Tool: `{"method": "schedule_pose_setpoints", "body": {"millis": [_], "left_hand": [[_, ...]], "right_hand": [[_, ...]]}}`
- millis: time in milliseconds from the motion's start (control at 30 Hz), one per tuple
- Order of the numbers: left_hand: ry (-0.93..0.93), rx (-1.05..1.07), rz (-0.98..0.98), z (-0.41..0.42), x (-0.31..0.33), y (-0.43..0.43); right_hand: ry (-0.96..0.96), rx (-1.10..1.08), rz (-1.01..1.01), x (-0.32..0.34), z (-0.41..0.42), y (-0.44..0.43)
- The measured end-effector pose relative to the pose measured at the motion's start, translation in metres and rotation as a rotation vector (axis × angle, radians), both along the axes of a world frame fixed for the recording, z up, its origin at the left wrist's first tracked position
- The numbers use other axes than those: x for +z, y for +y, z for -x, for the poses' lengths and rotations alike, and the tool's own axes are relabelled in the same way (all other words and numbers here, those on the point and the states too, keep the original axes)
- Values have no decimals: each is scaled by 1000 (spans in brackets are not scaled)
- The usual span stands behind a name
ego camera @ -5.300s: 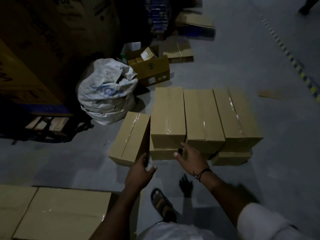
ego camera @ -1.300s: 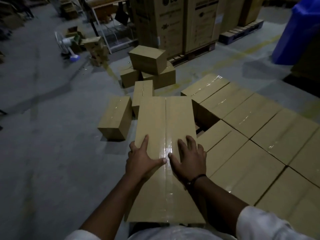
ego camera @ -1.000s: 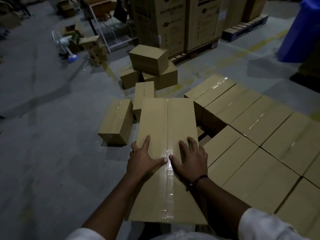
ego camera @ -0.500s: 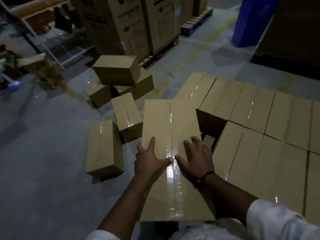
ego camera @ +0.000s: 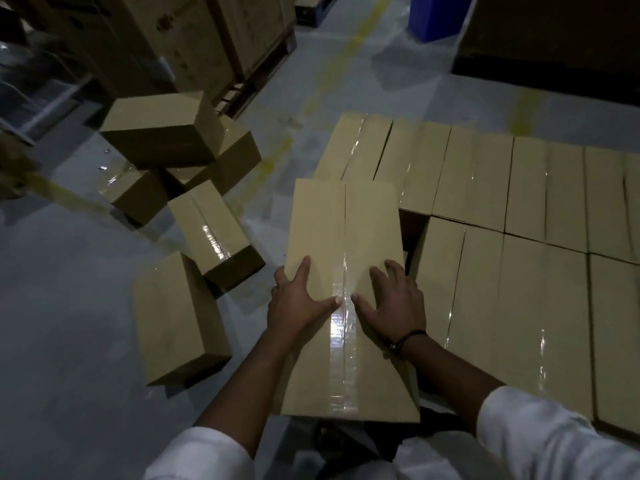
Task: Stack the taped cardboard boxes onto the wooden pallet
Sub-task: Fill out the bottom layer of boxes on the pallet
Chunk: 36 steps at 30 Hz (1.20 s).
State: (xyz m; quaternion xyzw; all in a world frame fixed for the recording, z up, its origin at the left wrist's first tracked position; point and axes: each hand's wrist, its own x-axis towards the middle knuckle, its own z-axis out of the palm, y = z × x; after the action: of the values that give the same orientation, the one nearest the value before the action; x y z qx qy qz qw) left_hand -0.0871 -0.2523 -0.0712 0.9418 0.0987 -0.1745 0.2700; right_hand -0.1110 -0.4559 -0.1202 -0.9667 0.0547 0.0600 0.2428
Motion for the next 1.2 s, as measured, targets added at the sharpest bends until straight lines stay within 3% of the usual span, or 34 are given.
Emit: {"method": "schedule_pose_setpoints", "body": {"millis": [333,667,867,1200], "left_hand": [[42,-121,64,-68,-60,-29],[162,-302,195,-130,-197,-22],[212,-414,134,-162,-277,-18],[44,-584,102,-183,-352,-41]], "right_hand": [[43,-104,5,-50,-52,-34],[96,-351,-27,-159,-93,-28],[47,-410,-70,-230,-104,-32],[1,-495,-7,-305,-116,-47]]}}
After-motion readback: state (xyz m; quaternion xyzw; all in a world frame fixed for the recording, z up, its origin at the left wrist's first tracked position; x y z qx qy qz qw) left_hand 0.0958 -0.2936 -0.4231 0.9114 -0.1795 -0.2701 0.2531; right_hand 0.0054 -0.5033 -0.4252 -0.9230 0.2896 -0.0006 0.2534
